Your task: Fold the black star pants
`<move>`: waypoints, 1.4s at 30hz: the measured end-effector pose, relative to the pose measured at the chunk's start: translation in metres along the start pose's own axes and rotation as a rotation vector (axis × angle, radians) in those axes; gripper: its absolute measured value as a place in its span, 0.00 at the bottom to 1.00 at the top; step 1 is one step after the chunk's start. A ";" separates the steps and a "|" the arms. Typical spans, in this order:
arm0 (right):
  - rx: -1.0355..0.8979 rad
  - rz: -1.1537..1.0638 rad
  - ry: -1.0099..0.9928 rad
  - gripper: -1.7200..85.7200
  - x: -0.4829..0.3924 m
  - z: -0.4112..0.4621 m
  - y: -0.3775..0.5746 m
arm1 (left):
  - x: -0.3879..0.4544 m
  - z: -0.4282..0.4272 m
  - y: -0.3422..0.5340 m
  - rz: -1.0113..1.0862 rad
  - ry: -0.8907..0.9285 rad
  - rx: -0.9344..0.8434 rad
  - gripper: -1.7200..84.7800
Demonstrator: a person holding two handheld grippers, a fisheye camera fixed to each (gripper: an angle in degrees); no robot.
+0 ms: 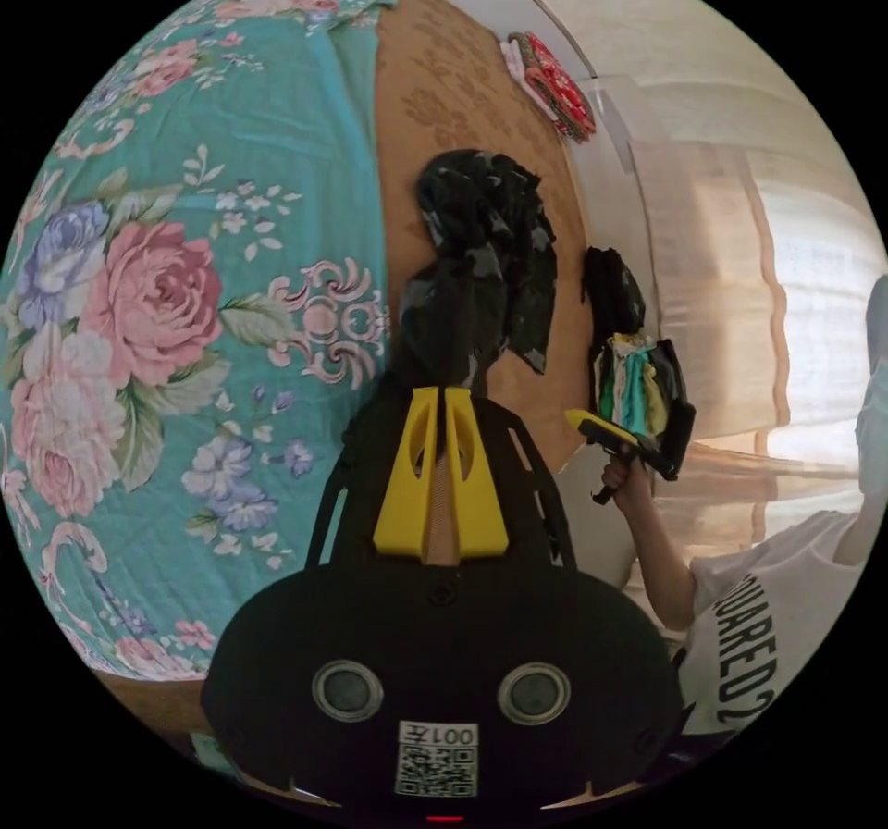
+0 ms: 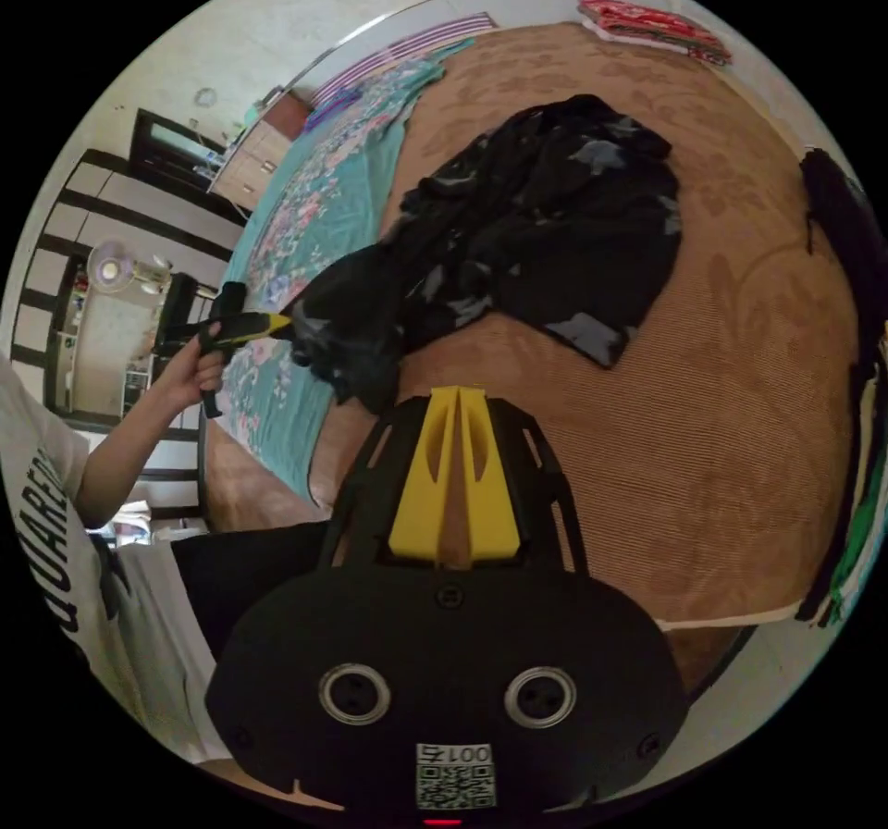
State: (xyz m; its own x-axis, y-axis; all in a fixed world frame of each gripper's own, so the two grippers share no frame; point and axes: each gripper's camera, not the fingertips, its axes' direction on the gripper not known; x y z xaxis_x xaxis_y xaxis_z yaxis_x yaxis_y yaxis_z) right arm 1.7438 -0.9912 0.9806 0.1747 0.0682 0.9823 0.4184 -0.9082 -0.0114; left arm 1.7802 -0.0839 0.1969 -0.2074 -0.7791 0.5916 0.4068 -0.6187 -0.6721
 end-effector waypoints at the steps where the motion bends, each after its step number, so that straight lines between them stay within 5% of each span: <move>1: -0.015 -0.047 -0.027 0.08 -0.011 0.015 0.003 | 0.001 0.000 0.004 -0.007 -0.008 0.004 0.01; 5: -0.097 -0.195 0.102 0.13 -0.051 0.071 0.010 | 0.032 -0.004 0.027 0.102 -0.169 0.017 0.06; 12: -0.035 -0.109 0.331 0.06 -0.069 0.130 0.011 | 0.142 0.044 0.059 0.831 -0.556 -0.252 0.14; 18: 0.152 -0.209 -0.031 0.04 -0.077 0.073 0.006 | 0.190 0.037 0.091 1.134 -0.769 -0.173 0.17; 22: 0.192 -0.355 -0.221 0.04 -0.094 0.054 -0.010 | 0.202 0.024 0.100 1.107 -0.739 -0.136 0.11; 26: 0.150 -0.450 -0.212 0.06 -0.106 0.059 -0.021 | 0.193 -0.016 0.093 0.871 -0.764 -0.015 0.02; 30: 0.223 -0.273 -0.015 0.11 -0.085 0.062 0.002 | 0.170 -0.073 0.078 0.656 -0.632 0.006 0.01; 37: -0.043 0.060 0.091 0.22 -0.091 0.162 0.039 | 0.172 -0.114 0.063 0.670 -0.581 0.038 0.01; 42: 0.032 0.273 0.274 0.18 -0.109 0.188 0.042 | 0.192 -0.143 0.060 0.689 -0.507 0.134 0.01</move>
State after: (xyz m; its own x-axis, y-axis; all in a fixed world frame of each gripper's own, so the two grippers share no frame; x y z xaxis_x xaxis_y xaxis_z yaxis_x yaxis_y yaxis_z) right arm 1.9095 -0.9590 0.8377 0.0405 -0.2910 0.9559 0.4176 -0.8642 -0.2808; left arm 1.6377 -0.2850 0.2071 0.5329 -0.8170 0.2203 0.4037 0.0166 -0.9148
